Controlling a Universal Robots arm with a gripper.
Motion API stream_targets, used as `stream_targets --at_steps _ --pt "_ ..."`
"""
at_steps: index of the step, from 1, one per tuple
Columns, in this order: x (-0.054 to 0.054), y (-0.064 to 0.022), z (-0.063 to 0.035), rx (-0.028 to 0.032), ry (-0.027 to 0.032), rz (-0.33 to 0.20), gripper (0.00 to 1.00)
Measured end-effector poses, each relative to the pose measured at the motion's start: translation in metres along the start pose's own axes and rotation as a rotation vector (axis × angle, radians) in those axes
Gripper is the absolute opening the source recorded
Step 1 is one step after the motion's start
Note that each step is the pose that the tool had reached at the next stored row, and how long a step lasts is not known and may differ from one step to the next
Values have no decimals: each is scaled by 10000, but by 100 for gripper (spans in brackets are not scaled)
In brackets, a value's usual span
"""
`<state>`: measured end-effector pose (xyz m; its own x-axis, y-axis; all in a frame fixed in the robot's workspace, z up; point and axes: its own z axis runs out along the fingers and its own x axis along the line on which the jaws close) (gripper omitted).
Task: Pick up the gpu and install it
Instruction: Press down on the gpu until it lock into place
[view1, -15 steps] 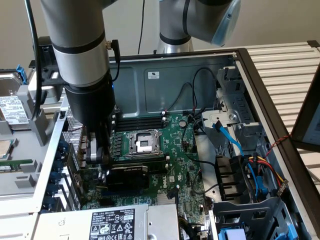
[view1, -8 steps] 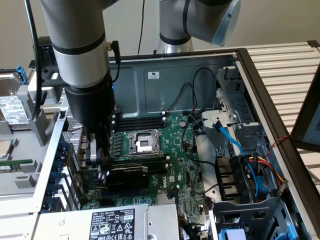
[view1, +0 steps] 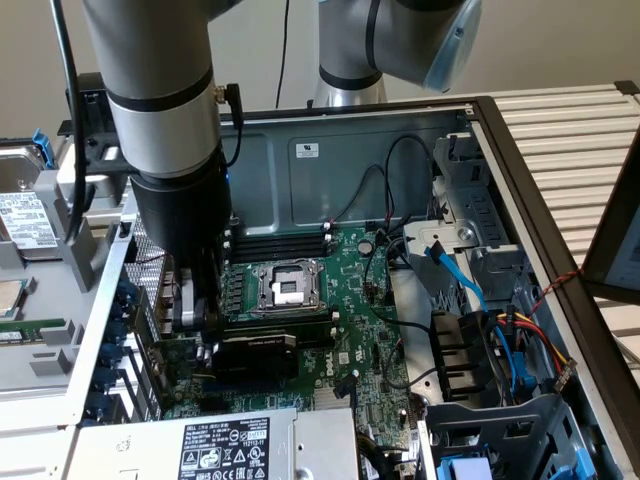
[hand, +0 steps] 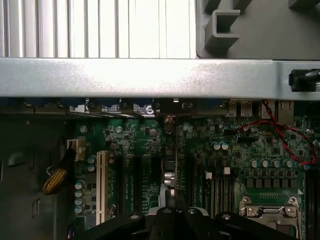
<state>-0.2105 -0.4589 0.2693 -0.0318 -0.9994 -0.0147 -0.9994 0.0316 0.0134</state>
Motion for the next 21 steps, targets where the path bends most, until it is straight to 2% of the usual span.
stream_targets --at_steps 7,10,12,15,21 --pt "1 -12 -54 -27 -14 -1 11" --pt "12 -32 -109 -67 -25 0 11" --pt "23 -62 -136 -117 -49 0 11" --pt "36 -102 -156 -235 -83 2 11" --pt "47 -205 -162 -622 -80 8 11"
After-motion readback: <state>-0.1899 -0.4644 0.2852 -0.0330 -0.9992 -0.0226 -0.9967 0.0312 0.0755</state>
